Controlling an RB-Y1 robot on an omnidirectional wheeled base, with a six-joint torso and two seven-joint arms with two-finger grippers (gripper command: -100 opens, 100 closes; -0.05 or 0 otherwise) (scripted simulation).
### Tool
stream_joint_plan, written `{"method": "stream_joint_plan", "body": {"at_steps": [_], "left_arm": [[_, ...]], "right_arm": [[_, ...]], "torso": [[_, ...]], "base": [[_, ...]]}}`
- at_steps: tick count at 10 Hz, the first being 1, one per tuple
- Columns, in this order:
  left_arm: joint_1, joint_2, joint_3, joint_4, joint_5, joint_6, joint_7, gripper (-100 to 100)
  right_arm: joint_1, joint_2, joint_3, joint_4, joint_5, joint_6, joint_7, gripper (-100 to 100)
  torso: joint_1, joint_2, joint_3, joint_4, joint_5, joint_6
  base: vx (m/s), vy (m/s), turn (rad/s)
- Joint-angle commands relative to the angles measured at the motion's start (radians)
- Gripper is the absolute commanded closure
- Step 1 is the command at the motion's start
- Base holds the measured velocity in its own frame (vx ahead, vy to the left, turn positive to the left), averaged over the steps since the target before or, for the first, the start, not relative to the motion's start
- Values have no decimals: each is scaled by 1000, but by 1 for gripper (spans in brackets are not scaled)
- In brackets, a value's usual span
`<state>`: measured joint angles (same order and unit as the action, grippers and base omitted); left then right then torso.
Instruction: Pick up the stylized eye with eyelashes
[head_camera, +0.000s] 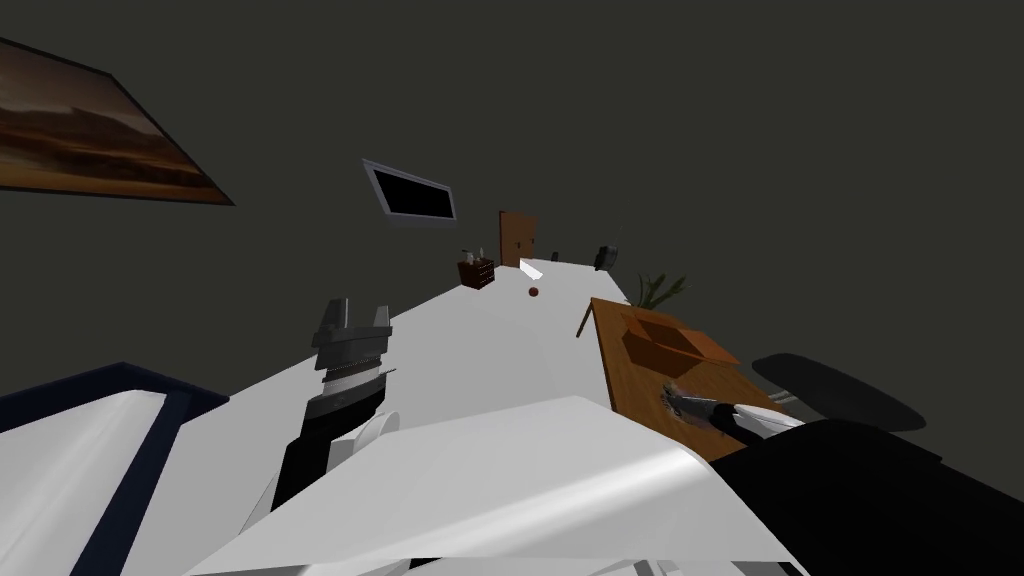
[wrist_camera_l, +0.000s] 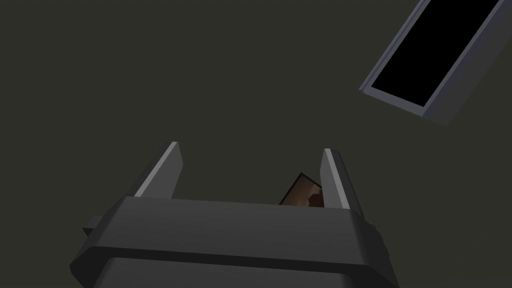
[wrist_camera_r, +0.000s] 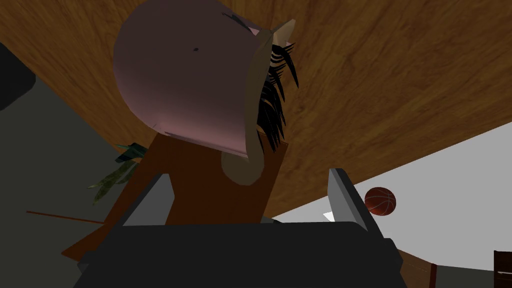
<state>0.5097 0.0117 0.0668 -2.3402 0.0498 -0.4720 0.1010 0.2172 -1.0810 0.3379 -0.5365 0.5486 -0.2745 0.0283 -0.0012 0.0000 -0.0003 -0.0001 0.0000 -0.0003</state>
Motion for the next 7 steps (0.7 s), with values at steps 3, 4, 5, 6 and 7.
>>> {"method": "stream_joint_plan", "body": {"at_steps": [3,4,5,6,7], "left_arm": [[0,0,0,0,0,0,0,0],[0,0,0,0,0,0,0,0],[0,0,0,0,0,0,0,0],[0,0,0,0,0,0,0,0],[0,0,0,0,0,0,0,0]], "right_arm": [[-28,20,19,80,-65,-25,51,-100],[-41,30,26,115,-91,-36,72,-100],[-54,40,33,151,-117,-46,94,-100],[-66,49,40,186,-143,-57,115,-100],[-66,49,40,186,-143,-57,115,-100]], "torso": [[-1,4,2,1,0,0],[-1,4,2,1,0,1],[0,3,2,1,0,0],[0,3,2,1,0,0],[-1,4,2,1,0,1]], "base": [[-45,-18,112],[-28,-12,70],[-36,-15,145],[-49,-23,144],[-36,-15,47]]}}
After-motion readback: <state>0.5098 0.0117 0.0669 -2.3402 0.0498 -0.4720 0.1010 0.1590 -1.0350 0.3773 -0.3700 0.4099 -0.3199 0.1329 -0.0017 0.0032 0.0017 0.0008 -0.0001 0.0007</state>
